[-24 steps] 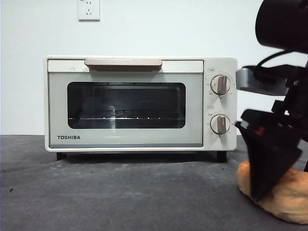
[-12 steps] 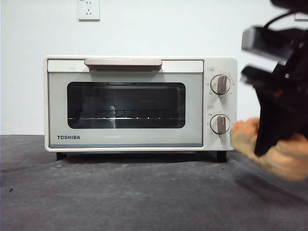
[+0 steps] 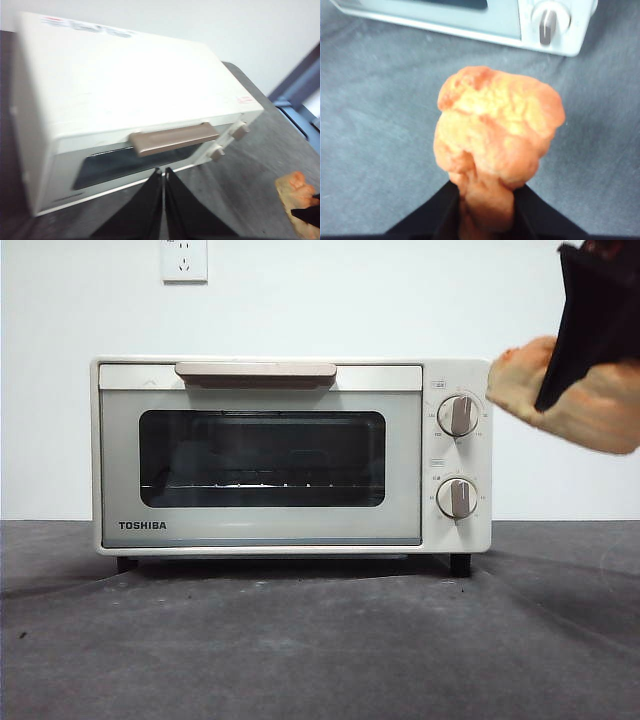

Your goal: The left arm flap open the oven, the right arm pick bread and place it into oven, the left arm flap close the oven

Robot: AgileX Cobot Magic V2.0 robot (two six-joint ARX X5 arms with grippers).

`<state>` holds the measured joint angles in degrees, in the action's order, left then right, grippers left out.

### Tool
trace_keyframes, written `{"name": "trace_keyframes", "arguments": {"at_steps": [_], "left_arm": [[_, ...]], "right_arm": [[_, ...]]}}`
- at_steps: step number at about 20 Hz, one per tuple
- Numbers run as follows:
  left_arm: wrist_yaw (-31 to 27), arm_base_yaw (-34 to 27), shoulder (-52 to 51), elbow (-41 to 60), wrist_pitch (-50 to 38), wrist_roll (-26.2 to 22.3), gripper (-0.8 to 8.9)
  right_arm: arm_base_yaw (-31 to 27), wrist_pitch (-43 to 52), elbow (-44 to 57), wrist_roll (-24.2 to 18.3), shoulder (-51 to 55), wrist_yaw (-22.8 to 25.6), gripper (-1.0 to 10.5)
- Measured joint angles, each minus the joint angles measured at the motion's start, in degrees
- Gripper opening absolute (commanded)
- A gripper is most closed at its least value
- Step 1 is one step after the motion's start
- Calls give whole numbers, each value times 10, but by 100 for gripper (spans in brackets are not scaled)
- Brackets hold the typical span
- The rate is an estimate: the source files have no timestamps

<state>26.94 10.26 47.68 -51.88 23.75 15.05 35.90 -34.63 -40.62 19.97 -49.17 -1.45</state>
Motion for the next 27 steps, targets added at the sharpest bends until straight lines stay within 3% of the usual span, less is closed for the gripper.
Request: {"name": "trace_keyframes", "arguments": {"at_steps": [4, 10, 21, 27], "left_arm": [[-9, 52, 103, -39, -55, 2, 10], [-64, 108, 219, -97, -62, -26, 10], [-164, 171, 300, -104, -100, -92, 10], [-165, 181, 319, -110, -106, -101, 10]], "right_arm": [[0, -8, -25, 0, 2, 0, 78], [0, -20, -48, 0, 2, 0, 79], [0, -20, -55, -2, 5, 0, 79], [0, -20, -55, -4, 5, 1, 79]]}}
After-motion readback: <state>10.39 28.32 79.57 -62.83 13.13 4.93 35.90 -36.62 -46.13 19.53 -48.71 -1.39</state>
